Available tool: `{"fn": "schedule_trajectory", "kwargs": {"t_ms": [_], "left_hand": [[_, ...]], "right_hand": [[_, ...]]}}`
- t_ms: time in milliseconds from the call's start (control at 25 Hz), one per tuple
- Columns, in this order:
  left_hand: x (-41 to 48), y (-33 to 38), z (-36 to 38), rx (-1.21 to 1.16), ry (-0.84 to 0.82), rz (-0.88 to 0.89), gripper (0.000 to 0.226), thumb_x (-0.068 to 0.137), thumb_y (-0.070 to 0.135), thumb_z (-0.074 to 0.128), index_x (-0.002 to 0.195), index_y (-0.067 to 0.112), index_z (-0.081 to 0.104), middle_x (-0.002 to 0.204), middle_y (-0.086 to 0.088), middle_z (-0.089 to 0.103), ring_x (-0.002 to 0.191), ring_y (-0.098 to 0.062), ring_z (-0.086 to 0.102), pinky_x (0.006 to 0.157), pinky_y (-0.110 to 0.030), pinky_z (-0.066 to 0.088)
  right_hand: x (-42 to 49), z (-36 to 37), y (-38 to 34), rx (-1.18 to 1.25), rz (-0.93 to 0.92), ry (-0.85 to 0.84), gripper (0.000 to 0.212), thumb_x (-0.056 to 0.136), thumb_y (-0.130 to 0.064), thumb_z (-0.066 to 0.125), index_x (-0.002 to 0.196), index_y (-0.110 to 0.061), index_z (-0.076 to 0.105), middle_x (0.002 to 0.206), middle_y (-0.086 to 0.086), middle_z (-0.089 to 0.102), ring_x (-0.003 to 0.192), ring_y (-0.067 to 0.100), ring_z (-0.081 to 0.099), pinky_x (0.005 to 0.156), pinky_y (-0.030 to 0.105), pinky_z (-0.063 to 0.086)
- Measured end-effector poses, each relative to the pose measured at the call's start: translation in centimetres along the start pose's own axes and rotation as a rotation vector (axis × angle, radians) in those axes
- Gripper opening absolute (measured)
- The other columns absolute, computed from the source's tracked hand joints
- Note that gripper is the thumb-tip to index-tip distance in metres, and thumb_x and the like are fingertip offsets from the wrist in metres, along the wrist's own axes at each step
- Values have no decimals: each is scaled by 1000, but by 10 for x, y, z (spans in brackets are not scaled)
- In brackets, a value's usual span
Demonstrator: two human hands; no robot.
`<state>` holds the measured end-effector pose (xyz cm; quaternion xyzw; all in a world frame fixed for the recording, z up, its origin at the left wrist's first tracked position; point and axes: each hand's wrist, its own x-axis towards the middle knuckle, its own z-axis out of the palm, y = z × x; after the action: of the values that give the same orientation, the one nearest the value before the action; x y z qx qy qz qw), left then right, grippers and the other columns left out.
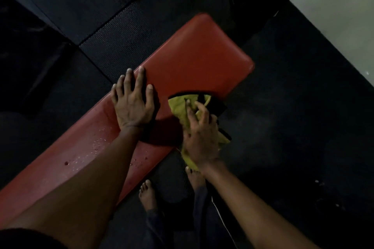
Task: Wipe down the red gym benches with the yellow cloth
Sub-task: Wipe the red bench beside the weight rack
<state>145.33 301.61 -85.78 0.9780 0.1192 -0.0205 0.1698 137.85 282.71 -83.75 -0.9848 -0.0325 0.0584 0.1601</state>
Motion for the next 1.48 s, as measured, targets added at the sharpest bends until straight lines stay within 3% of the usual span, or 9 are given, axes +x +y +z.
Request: {"fn": "schedule_trajectory", "kwargs": {"t_ms": [120, 240, 480, 640, 800, 1040, 1160, 1280, 1480], "left_hand": [[-1, -4, -15, -173, -61, 17, 53, 107, 41, 27, 158, 26, 30, 165, -7, 24, 154, -24, 15, 125, -42, 7], [-36, -39, -33, -127, -112, 25, 57, 105, 43, 38, 159, 26, 26, 167, -8, 17, 155, -25, 8, 124, -45, 7], [-105, -121, -51, 34, -173, -1, 75, 96, 71, 27, 161, 37, 8, 170, -1, 2, 156, -17, -3, 125, -48, 0], [-102, -143, -56, -12, -120, -60, 81, 93, 76, 30, 161, 34, 13, 169, -4, 10, 156, -22, 1, 125, -46, 0], [-113, -175, -65, -43, -91, -84, 77, 95, 73, 31, 160, 34, 16, 167, -8, 19, 155, -24, 10, 125, -45, 3], [-120, -181, -59, 54, 25, -51, 72, 98, 66, 36, 158, 27, 28, 162, -7, 31, 152, -23, 24, 124, -46, 13], [-120, -183, -59, 27, 38, -42, 70, 98, 62, 40, 157, 27, 30, 162, -8, 33, 151, -24, 27, 123, -46, 14], [-119, -183, -58, 35, 48, -38, 69, 98, 60, 42, 157, 25, 32, 160, -8, 36, 148, -25, 31, 122, -47, 17], [-118, -184, -57, 37, 61, -29, 69, 97, 59, 42, 155, 23, 36, 158, -8, 39, 146, -26, 35, 122, -46, 18]], "right_hand": [[39, -13, 15, -96, 116, 63, 61, 97, -37, 58, 154, -26, 39, 147, 4, 37, 112, 28, 46, 92, 41, 47], [72, -20, -13, -164, 209, 50, 54, 101, -44, 52, 152, -31, 41, 149, 4, 38, 118, 33, 45, 90, 47, 46], [73, -5, -86, -299, -361, -128, 57, 98, -49, 49, 151, -30, 39, 148, 2, 43, 118, 33, 48, 92, 50, 47], [118, -12, -69, -261, -192, -42, 61, 96, -64, 35, 148, -34, 42, 148, -1, 43, 123, 32, 46, 101, 54, 38], [105, 13, -102, -314, -81, 57, 58, 100, -60, 30, 148, -32, 44, 150, 0, 43, 117, 33, 46, 93, 52, 41], [101, 20, -136, -374, -616, -134, 58, 98, -59, 37, 150, -34, 41, 151, -5, 44, 125, 30, 45, 98, 48, 37], [132, 19, -136, -323, -392, -52, 47, 97, -56, 39, 129, -28, 61, 145, -3, 50, 124, 26, 46, 103, 48, 36], [130, 31, -171, -364, -184, 19, 48, 97, -56, 36, 107, -23, 69, 126, 0, 60, 114, 30, 50, 92, 48, 38], [119, 25, -173, -404, -778, -177, 51, 98, -61, 37, 122, -25, 64, 126, -3, 62, 111, 30, 52, 87, 44, 41]]}}
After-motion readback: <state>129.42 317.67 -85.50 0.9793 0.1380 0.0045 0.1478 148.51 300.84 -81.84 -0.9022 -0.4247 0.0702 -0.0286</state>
